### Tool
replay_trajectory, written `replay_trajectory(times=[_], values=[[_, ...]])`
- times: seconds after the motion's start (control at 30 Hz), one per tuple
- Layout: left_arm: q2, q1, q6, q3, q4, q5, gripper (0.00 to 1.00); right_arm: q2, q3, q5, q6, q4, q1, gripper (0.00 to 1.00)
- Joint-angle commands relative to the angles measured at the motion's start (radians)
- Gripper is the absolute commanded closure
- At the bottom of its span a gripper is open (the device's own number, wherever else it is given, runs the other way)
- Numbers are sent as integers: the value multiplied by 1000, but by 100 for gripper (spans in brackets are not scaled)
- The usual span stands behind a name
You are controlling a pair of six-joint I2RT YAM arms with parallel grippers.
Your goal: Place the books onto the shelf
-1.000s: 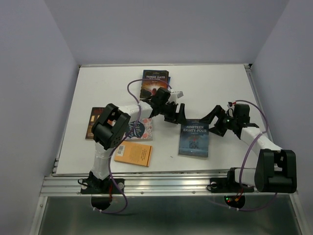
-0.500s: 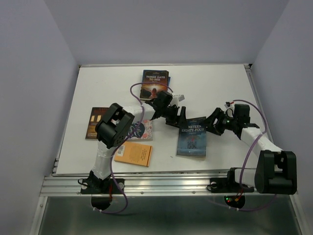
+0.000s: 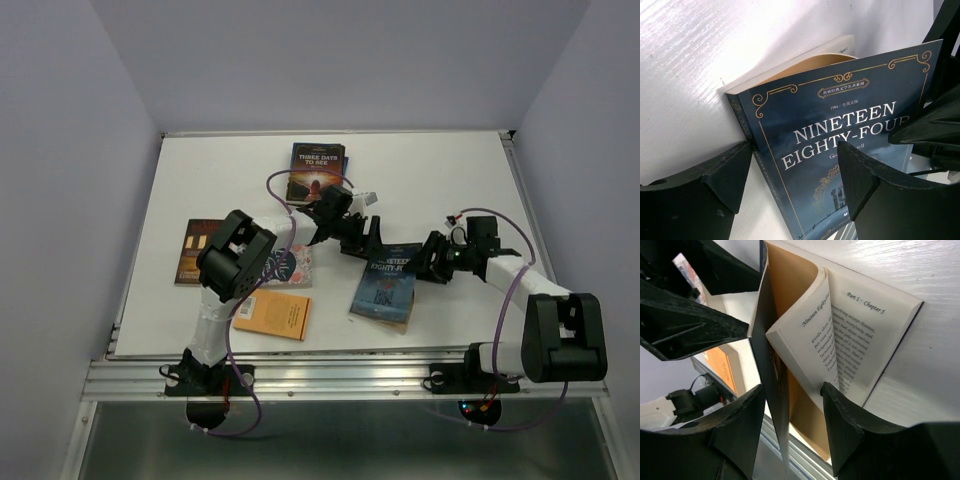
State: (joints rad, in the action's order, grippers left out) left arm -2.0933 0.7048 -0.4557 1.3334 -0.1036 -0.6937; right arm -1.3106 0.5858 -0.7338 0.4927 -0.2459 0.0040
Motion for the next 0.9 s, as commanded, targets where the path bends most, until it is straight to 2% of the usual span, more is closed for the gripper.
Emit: replay_trajectory(times=[0.0, 0.1, 0.2, 0.53, 0.6, 0.7, 0.73, 0.87], values=[[-14, 18, -11, 21, -25, -30, 20, 7, 55, 91, -43, -67, 22, 44], [-16, 18, -18, 20, -31, -30, 20, 27, 97, 201, -68, -133, 31, 37], [-19, 19, -21, 20, -31, -30, 20, 40, 130, 284, -85, -180, 42, 35], [-36, 19, -31, 33, -31, -36, 20, 59, 160, 238, -103, -187, 60, 35], [-34, 18, -29, 33, -31, -38, 20, 54, 155, 269, -91, -188, 70, 35], [-28, 18, -31, 26, -30, -35, 20, 36, 157, 402, -43, -237, 70, 27], [-22, 18, -32, 20, -31, -32, 20, 30, 157, 492, -33, -253, 70, 18], [18, 18, -20, -11, -12, 14, 20, 8, 148, 576, -6, -312, 70, 13]])
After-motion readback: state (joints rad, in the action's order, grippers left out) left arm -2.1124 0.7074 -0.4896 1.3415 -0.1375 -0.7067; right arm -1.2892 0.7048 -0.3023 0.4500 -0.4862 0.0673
